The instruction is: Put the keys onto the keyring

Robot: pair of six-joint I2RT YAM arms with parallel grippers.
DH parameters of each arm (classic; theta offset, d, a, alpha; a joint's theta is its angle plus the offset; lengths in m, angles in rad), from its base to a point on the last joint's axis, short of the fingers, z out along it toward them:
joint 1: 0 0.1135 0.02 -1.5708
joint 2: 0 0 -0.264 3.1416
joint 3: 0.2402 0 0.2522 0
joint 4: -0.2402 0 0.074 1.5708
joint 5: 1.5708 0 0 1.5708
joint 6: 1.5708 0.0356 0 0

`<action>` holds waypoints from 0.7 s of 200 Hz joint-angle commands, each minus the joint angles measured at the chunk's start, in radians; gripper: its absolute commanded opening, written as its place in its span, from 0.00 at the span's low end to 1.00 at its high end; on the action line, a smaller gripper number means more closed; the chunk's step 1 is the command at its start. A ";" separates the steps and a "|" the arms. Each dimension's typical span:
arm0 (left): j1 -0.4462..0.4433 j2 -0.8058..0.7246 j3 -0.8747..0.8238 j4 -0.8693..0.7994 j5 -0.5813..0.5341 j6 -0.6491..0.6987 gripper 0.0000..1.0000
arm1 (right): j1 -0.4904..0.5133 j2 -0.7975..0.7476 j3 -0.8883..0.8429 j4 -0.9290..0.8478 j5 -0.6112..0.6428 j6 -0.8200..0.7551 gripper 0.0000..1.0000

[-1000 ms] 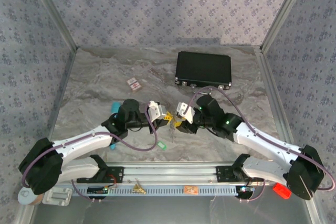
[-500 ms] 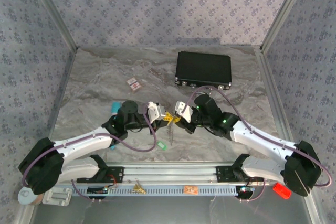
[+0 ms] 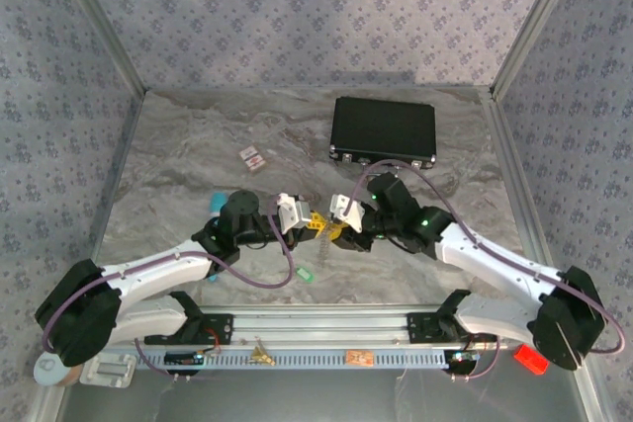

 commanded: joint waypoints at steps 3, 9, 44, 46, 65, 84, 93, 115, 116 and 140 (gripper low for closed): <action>-0.004 -0.012 0.008 0.048 0.031 0.039 0.00 | -0.044 -0.093 -0.032 0.002 -0.055 -0.023 0.33; -0.004 -0.013 0.008 0.049 0.034 0.044 0.00 | -0.053 -0.109 -0.042 0.016 -0.068 -0.021 0.33; -0.004 -0.008 0.003 0.057 0.068 0.065 0.00 | -0.054 -0.127 -0.058 0.098 -0.090 0.007 0.33; -0.003 -0.007 0.003 0.059 0.069 0.065 0.00 | -0.053 -0.124 -0.057 0.099 -0.090 0.007 0.33; -0.004 -0.007 0.003 0.064 0.084 0.070 0.00 | -0.048 -0.109 -0.050 0.117 -0.092 0.008 0.32; -0.004 -0.007 0.003 0.065 0.090 0.076 0.00 | -0.046 -0.098 -0.045 0.133 -0.104 0.005 0.31; -0.004 -0.007 0.005 0.064 0.093 0.076 0.00 | -0.044 -0.092 -0.044 0.134 -0.109 0.006 0.29; -0.003 -0.006 0.005 0.064 0.098 0.078 0.00 | -0.039 -0.080 -0.038 0.143 -0.123 0.006 0.27; -0.004 -0.005 0.005 0.064 0.098 0.078 0.00 | -0.039 -0.079 -0.037 0.142 -0.125 0.006 0.26; -0.003 -0.007 0.006 0.068 0.102 0.076 0.00 | -0.033 -0.062 -0.030 0.141 -0.141 -0.001 0.23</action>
